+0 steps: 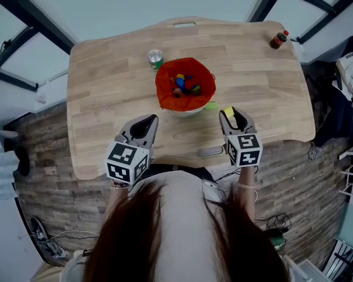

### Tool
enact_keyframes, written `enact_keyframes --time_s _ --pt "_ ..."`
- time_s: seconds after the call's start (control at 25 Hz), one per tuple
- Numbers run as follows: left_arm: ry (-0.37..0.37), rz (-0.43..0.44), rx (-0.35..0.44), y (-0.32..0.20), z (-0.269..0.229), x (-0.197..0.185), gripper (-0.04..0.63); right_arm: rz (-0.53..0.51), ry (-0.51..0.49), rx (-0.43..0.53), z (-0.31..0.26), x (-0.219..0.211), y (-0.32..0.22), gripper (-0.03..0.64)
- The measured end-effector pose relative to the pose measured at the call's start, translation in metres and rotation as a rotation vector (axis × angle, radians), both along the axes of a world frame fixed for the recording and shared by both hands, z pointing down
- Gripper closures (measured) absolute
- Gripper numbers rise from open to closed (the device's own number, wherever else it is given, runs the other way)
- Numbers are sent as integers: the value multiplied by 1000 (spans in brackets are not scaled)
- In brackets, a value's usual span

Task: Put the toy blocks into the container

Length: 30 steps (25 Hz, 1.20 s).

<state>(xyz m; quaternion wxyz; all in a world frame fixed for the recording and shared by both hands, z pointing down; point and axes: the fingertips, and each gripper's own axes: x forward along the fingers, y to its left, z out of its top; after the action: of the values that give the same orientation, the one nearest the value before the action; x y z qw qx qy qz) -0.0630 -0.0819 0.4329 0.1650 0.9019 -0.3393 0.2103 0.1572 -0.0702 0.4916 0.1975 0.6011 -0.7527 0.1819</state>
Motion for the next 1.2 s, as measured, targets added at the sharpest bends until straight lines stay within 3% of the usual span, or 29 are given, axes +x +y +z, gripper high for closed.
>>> enact_keyframes --time_s 0.6,1.2 --pt "19 15 2 -5 -1 -2 586 -9 -30 86 -38 -15 -5 454" --pt "44 -59 5 -10 -2 -28 586 -49 -89 163 -63 -36 -29 454"
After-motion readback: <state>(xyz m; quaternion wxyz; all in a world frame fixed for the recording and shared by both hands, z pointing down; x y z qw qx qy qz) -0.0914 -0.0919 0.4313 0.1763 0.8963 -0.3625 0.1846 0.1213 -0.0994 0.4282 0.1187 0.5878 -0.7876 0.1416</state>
